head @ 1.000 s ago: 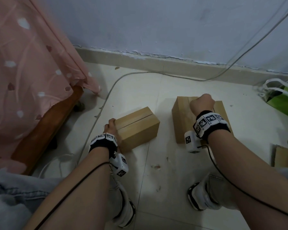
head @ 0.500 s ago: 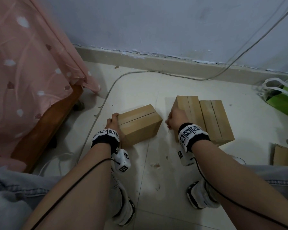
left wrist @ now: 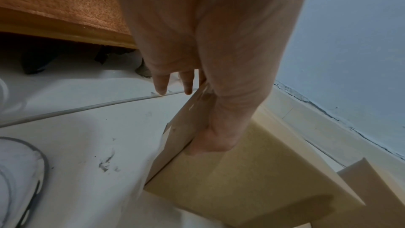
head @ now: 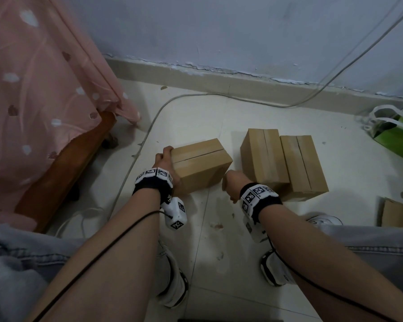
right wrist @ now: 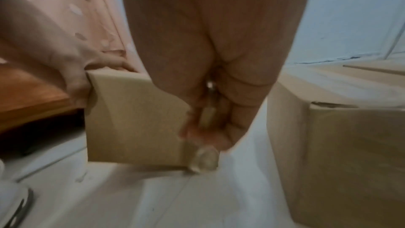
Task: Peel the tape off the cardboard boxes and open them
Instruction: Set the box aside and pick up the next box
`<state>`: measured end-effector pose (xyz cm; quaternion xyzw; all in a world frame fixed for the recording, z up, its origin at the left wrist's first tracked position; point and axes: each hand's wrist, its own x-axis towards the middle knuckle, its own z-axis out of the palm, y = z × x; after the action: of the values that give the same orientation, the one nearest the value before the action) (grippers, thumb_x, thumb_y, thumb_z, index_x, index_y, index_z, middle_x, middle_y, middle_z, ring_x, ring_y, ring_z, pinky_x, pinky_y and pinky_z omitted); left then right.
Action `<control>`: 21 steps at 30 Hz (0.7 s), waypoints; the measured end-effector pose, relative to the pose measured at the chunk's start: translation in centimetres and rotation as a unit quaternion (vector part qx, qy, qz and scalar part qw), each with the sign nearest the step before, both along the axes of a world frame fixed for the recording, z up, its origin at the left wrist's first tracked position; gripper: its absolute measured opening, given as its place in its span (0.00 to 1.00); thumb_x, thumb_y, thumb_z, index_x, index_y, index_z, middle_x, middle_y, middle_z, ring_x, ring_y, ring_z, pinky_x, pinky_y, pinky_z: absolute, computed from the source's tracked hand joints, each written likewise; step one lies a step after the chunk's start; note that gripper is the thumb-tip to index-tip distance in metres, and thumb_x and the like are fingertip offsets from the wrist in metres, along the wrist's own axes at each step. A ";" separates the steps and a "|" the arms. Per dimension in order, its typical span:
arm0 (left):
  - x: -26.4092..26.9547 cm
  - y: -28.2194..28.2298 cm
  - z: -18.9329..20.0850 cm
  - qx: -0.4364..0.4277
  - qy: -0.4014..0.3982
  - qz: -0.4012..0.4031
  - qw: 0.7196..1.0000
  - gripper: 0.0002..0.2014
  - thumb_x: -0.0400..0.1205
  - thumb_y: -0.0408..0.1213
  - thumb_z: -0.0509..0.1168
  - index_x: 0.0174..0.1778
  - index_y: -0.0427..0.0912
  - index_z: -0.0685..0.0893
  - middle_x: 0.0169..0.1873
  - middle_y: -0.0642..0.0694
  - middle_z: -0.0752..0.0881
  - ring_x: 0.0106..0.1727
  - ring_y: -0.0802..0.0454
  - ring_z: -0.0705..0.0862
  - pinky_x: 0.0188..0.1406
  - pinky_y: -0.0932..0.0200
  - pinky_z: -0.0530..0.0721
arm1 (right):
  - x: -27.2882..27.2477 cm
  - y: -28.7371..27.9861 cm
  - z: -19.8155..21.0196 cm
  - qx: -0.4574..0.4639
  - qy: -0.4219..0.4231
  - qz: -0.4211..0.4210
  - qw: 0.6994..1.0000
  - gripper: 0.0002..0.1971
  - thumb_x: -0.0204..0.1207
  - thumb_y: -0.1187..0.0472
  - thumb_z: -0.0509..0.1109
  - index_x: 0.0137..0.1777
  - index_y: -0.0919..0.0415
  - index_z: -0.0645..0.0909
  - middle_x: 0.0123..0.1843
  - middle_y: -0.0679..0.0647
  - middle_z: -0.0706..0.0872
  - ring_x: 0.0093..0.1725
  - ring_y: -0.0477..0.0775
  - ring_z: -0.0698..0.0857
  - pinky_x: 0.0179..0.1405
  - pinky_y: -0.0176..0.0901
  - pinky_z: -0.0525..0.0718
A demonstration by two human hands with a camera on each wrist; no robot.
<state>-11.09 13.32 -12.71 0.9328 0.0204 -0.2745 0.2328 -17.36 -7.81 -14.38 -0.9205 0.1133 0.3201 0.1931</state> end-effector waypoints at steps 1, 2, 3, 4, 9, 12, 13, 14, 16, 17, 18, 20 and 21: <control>0.1 -0.1 0.1 0.000 -0.001 -0.002 1.000 0.51 0.66 0.29 0.77 0.80 0.53 0.55 0.72 0.39 0.65 0.66 0.30 0.77 0.57 0.43 0.80 | 0.0 0.1 0.0 0.003 -0.015 0.001 1.000 0.07 0.81 0.69 0.59 0.51 0.70 0.79 0.55 0.66 0.84 0.49 0.65 0.85 0.50 0.51 0.86; 0.1 -0.2 0.1 -0.001 0.000 -0.003 1.000 0.51 0.66 0.29 0.77 0.80 0.53 0.55 0.72 0.39 0.65 0.66 0.30 0.77 0.58 0.43 0.80 | -0.1 0.2 0.1 0.004 -0.031 0.001 0.999 0.06 0.81 0.66 0.59 0.49 0.68 0.77 0.51 0.64 0.83 0.46 0.64 0.83 0.46 0.49 0.83; 0.1 -0.3 0.2 -0.003 0.000 -0.004 1.000 0.51 0.66 0.29 0.76 0.80 0.53 0.54 0.72 0.39 0.65 0.66 0.30 0.77 0.58 0.43 0.80 | -0.1 0.2 0.2 0.003 -0.039 -0.002 0.999 0.05 0.80 0.64 0.60 0.47 0.66 0.75 0.47 0.62 0.80 0.45 0.63 0.81 0.43 0.47 0.81; 0.1 -0.3 0.2 -0.003 0.000 -0.005 1.000 0.51 0.66 0.29 0.76 0.80 0.53 0.55 0.72 0.39 0.65 0.65 0.30 0.77 0.58 0.43 0.80 | 0.0 0.2 0.5 0.005 -0.042 -0.007 0.999 0.06 0.80 0.62 0.60 0.47 0.65 0.74 0.45 0.61 0.79 0.44 0.62 0.80 0.42 0.46 0.80; 0.2 -0.5 0.3 -0.003 0.003 -0.005 1.000 0.53 0.65 0.29 0.78 0.80 0.54 0.54 0.72 0.40 0.65 0.65 0.31 0.77 0.54 0.46 0.80 | 0.1 0.1 0.4 0.002 -0.011 -0.019 1.000 0.11 0.82 0.57 0.59 0.50 0.66 0.76 0.50 0.64 0.82 0.46 0.63 0.82 0.42 0.46 0.79; 0.3 -0.6 0.3 0.001 0.009 0.001 1.000 0.54 0.64 0.29 0.79 0.80 0.54 0.54 0.72 0.40 0.65 0.66 0.31 0.77 0.55 0.46 0.80 | 0.0 0.2 0.0 0.012 0.021 -0.007 1.000 0.06 0.81 0.68 0.64 0.54 0.71 0.78 0.55 0.66 0.84 0.50 0.65 0.87 0.50 0.52 0.89; 0.3 -0.6 0.3 0.002 0.010 0.002 1.000 0.54 0.64 0.29 0.80 0.80 0.54 0.54 0.72 0.40 0.65 0.66 0.31 0.77 0.55 0.45 0.80 | 0.0 0.2 -0.2 0.023 0.025 -0.008 0.999 0.07 0.80 0.70 0.67 0.55 0.72 0.79 0.55 0.67 0.85 0.50 0.66 0.89 0.50 0.56 0.90; 0.2 -0.6 0.3 0.006 0.012 0.003 1.000 0.55 0.64 0.29 0.80 0.81 0.54 0.53 0.72 0.40 0.64 0.66 0.31 0.77 0.56 0.45 0.80 | 0.0 0.2 -0.4 0.034 0.021 -0.009 0.999 0.08 0.78 0.72 0.69 0.56 0.71 0.80 0.54 0.68 0.85 0.49 0.66 0.89 0.49 0.58 0.90; 0.2 -0.6 0.4 0.009 0.020 0.005 1.000 0.55 0.64 0.30 0.79 0.81 0.54 0.52 0.73 0.40 0.63 0.67 0.31 0.76 0.58 0.43 0.80 | -0.1 0.5 -0.2 0.034 -0.005 -0.005 0.999 0.07 0.76 0.71 0.70 0.53 0.69 0.82 0.51 0.67 0.86 0.48 0.67 0.89 0.49 0.59 0.90; 0.1 -0.6 0.3 0.010 0.026 0.002 1.000 0.56 0.64 0.30 0.80 0.81 0.55 0.52 0.74 0.40 0.63 0.67 0.30 0.76 0.59 0.41 0.80 | -0.1 0.5 -0.3 0.030 -0.018 -0.005 0.999 0.06 0.76 0.71 0.70 0.51 0.69 0.83 0.51 0.67 0.86 0.47 0.67 0.88 0.50 0.59 0.89; 0.1 -0.5 0.2 0.014 0.035 -0.005 0.999 0.57 0.64 0.31 0.80 0.82 0.56 0.50 0.74 0.40 0.62 0.68 0.30 0.76 0.60 0.40 0.80 | -0.1 0.4 -0.3 0.027 -0.029 -0.009 0.999 0.05 0.75 0.70 0.71 0.50 0.69 0.83 0.51 0.66 0.86 0.47 0.67 0.88 0.50 0.59 0.89; 0.0 -0.5 0.0 0.029 0.051 -0.031 0.998 0.59 0.65 0.32 0.80 0.83 0.58 0.47 0.76 0.40 0.60 0.68 0.30 0.75 0.63 0.39 0.80 | 0.1 0.2 -0.2 0.026 -0.036 -0.025 0.999 0.05 0.75 0.70 0.72 0.49 0.70 0.84 0.51 0.66 0.87 0.46 0.67 0.89 0.49 0.57 0.90; 0.0 -0.5 -0.1 0.033 0.056 -0.042 0.997 0.59 0.66 0.32 0.80 0.83 0.59 0.46 0.77 0.40 0.59 0.69 0.31 0.75 0.65 0.38 0.79 | 0.3 0.0 -0.1 0.026 -0.035 -0.029 0.999 0.05 0.75 0.70 0.72 0.49 0.71 0.85 0.51 0.66 0.87 0.47 0.66 0.89 0.50 0.56 0.90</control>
<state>-11.05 12.81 -12.83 0.9232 0.0038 -0.3349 0.1885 -17.10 -7.84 -14.47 -0.9222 0.1245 0.2850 0.2299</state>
